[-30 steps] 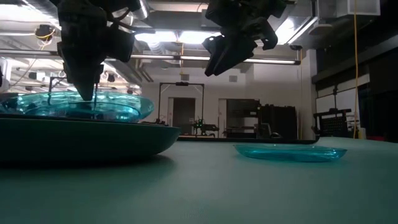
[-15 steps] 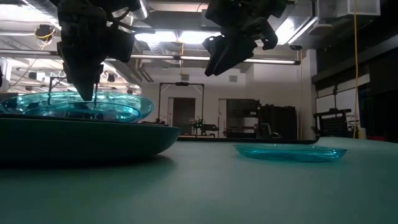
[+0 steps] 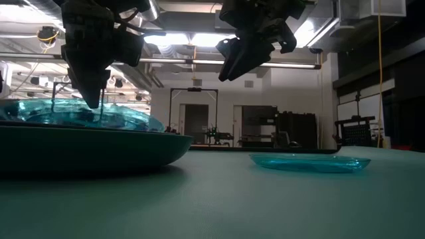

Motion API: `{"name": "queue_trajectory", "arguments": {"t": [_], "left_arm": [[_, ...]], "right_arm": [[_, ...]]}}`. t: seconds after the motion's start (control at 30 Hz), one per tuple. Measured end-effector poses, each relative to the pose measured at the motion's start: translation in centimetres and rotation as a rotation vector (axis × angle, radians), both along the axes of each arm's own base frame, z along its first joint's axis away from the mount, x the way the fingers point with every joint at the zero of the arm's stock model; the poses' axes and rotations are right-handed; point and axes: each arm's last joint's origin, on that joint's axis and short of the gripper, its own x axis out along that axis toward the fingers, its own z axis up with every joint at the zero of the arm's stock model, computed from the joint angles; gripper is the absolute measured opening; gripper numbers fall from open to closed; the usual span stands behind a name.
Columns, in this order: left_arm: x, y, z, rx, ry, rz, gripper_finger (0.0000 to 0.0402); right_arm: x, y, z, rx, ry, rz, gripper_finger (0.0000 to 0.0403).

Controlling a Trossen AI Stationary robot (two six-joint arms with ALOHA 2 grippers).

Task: Stack plastic plates
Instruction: Stack the bottom light blue plate on top of the light pink plate, then stack the light blue plate on top of the light blue plate

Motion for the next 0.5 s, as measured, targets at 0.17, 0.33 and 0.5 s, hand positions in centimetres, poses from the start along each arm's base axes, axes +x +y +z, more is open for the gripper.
{"name": "queue_trajectory", "arguments": {"t": [0.17, 0.33, 0.5], "left_arm": [[0.0, 0.01, 0.0, 0.006, -0.001, 0.002, 0.0065], [0.0, 0.01, 0.0, 0.006, -0.001, 0.002, 0.0085], [0.0, 0.01, -0.01, 0.006, 0.0, 0.002, 0.009]], "right_arm": [[0.0, -0.01, 0.0, 0.0, 0.0, 0.0, 0.012], [0.0, -0.01, 0.0, 0.0, 0.0, 0.0, 0.012], [0.0, -0.01, 0.0, 0.0, 0.0, 0.0, 0.012]]}}
